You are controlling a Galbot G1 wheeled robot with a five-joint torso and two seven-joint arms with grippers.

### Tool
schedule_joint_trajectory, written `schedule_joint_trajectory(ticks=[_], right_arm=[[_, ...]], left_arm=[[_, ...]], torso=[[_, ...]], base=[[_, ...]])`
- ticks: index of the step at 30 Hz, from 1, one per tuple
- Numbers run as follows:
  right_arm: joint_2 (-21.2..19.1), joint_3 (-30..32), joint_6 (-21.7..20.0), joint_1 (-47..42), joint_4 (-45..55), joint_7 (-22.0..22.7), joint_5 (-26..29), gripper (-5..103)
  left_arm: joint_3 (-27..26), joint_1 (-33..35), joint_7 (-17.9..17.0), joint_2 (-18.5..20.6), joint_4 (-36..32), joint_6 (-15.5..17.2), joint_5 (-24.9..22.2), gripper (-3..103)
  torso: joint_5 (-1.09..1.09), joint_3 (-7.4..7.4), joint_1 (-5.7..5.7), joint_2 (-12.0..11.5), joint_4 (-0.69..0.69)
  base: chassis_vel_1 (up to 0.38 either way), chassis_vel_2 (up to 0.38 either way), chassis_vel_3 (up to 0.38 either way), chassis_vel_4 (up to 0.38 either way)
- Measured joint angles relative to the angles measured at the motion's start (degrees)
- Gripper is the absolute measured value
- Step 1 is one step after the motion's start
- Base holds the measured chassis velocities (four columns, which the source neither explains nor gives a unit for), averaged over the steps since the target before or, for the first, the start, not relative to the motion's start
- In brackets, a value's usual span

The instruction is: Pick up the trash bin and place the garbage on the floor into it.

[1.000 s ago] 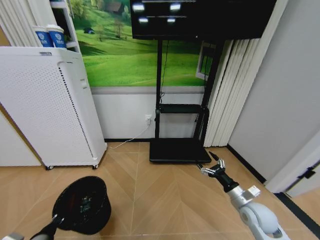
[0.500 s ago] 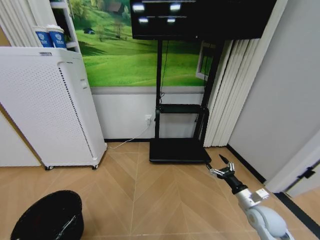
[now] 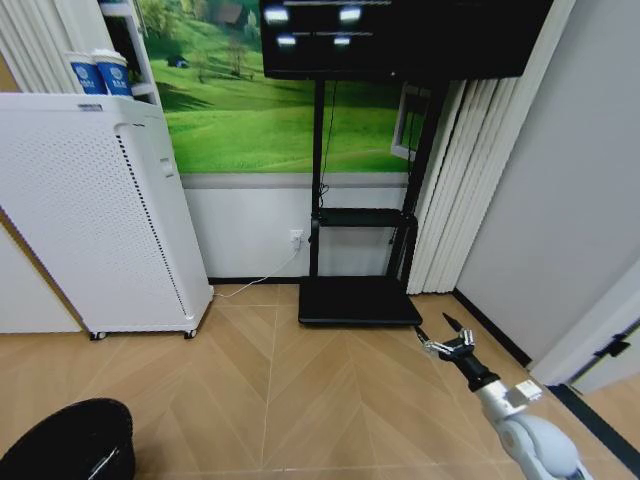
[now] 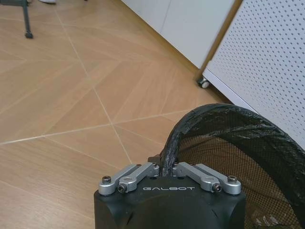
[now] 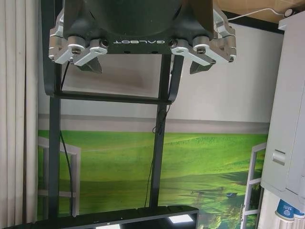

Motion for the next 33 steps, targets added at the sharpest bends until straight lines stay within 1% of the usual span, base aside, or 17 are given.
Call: schedule_joint_trajectory(ticks=[2, 4, 7, 12, 14, 17, 19, 20, 22, 24, 26, 28, 30, 32, 33], right_arm=[[0.1, 0.0, 0.0, -0.02, 0.12, 0.0, -0.04, 100], [0.97, -0.32, -0.1, -0.16, 0.71, 0.07, -0.42, 100], [1.49, -0.63, -0.35, -0.22, 1.13, 0.32, -0.84, 100], [1.87, -0.83, -0.34, -0.31, 0.7, 0.42, -1.32, 100], [2.15, -1.01, -0.29, -0.65, 0.42, 0.45, -1.66, 100], [2.31, -1.02, -0.29, -0.82, 0.44, 0.48, -1.7, 100], [2.45, -1.03, -0.28, -0.87, 0.45, 0.5, -1.71, 100], [2.62, -1.03, -0.28, -0.96, 0.42, 0.5, -1.74, 100], [2.76, -1.04, -0.25, -1.08, 0.4, 0.52, -1.76, 100], [2.77, -1.04, -0.24, -1.14, 0.4, 0.52, -1.76, 100], [2.44, -0.84, -0.19, -1.18, 0.5, 0.54, -1.75, 100], [2.23, -0.73, -0.18, -1.17, 0.53, 0.58, -1.73, 100], [1.88, -0.6, -0.17, -1.14, 0.54, 0.87, -1.63, 100], [1.52, -0.45, -0.16, -1.12, 0.5, 1.08, -1.46, 100], [1.44, -0.33, -0.15, -1.12, 0.49, 1.11, -1.4, 100]], left_arm=[[0.53, -0.37, 0.18, 0.05, 0.3, 0.0, 0.37, 5], [2.67, -2.13, 0.14, 0.12, 1.77, 0.08, 1.68, 5], [4.03, -2.99, 0.02, 0.19, 2.4, 0.08, 2.23, 5], [5.23, -3.88, -0.17, 0.62, 3.68, -0.09, 3.1, 5], [6.01, -4.22, -0.21, 0.76, 4.27, -0.12, 3.56, 5], [6.56, -4.39, -0.15, 0.74, 4.55, -0.13, 3.88, 5], [6.83, -4.64, 0.02, 0.74, 4.83, -0.13, 4.23, 5], [7.04, -4.95, 0.03, 0.76, 5.17, -0.15, 4.57, 5], [7.22, -5.12, -0.06, 0.77, 5.27, -0.15, 4.69, 5], [7.33, -5.12, -0.35, 0.76, 5.23, -0.14, 4.71, 5], [7.19, -4.1, -2.36, 0.22, 3.36, 0.92, 4.0, 5], [7.0, -3.72, -2.81, -0.03, 2.69, 1.22, 3.87, 5], [6.81, -3.29, -3.15, -0.35, 1.97, 1.49, 4.0, 7], [6.66, -2.7, -3.44, -0.7, 1.3, 1.83, 4.21, 17], [6.53, -2.39, -3.52, -0.85, 1.01, 1.9, 4.38, 17]], torso=[[0.01, 0.0, 0.0, 0.0, 0.0], [0.0, 0.0, 0.0, 0.0, 0.0], [0.01, 0.0, 0.0, 0.0, 0.0], [0.0, 0.0, 0.0, 0.0, 0.0], [0.04, 0.0, 0.0, 0.0, 0.0], [0.0, 0.0, 0.01, 0.0, 0.0], [0.01, 0.0, 0.01, 0.0, 0.0], [0.05, 0.0, 0.0, 0.0, 0.0], [0.04, 0.0, 0.01, 0.0, 0.0], [0.01, 0.0, 0.01, 0.0, -0.01], [-0.01, 0.0, 0.01, -0.01, 0.0], [-0.01, 0.0, 0.0, -0.01, 0.0], [0.01, 0.0, 0.0, -0.01, 0.01], [0.0, 0.0, 0.01, -0.01, 0.01], [0.0, 0.0, 0.01, -0.01, 0.0]], base=[[0.0, 0.0, 0.0, 0.0], [0.0, 0.0, 0.0, 0.0], [0.0, 0.0, 0.0, 0.0], [0.0, 0.0, 0.0, 0.0], [0.0, 0.0, 0.0, 0.0], [0.0, 0.0, 0.0, 0.0], [0.0, 0.0, 0.0, 0.0], [0.0, 0.0, 0.0, 0.0], [0.0, 0.0, 0.0, 0.0], [0.0, 0.0, 0.0, 0.0], [0.0, 0.0, 0.0, 0.0], [0.0, 0.0, 0.0, 0.0], [0.0, 0.0, 0.0, 0.0], [0.0, 0.0, 0.0, 0.0], [0.0, 0.0, 0.0, 0.0]])
